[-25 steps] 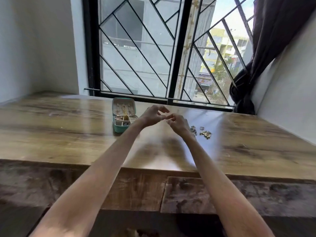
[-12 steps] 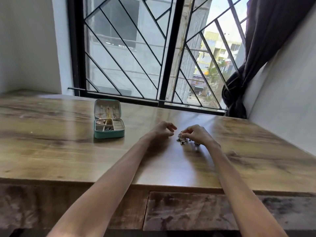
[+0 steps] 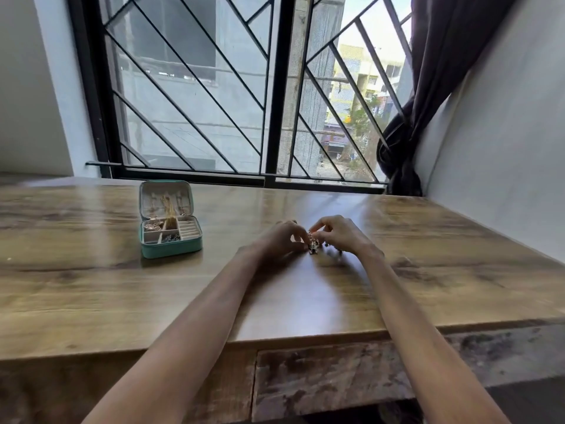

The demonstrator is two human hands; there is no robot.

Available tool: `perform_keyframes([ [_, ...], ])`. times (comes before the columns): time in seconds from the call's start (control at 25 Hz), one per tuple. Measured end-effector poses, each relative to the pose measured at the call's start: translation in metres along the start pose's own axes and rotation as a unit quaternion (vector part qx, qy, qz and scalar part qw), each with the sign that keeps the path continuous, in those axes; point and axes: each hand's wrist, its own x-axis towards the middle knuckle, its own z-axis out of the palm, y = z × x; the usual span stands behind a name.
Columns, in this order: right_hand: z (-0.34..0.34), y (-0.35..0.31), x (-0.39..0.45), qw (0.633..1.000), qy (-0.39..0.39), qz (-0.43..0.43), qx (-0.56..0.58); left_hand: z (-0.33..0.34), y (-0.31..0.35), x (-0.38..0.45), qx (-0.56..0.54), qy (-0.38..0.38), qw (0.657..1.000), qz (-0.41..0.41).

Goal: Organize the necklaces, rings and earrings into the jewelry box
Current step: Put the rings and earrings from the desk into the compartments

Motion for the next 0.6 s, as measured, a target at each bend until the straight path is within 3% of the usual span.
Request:
perform_keyframes([
  [0.36,-0.002,0.000,-0.008,1.000,-0.010,-0.026,0.000,-0.010,-0.015,-0.006,0.011,0.024,1.000,0.002],
  [0.6,0.004,-0.007,-0.009,0.993,-0.067,-0.075,-0.058,-0.011,-0.015,-0.007,0.010,0.005,1.000,0.013],
])
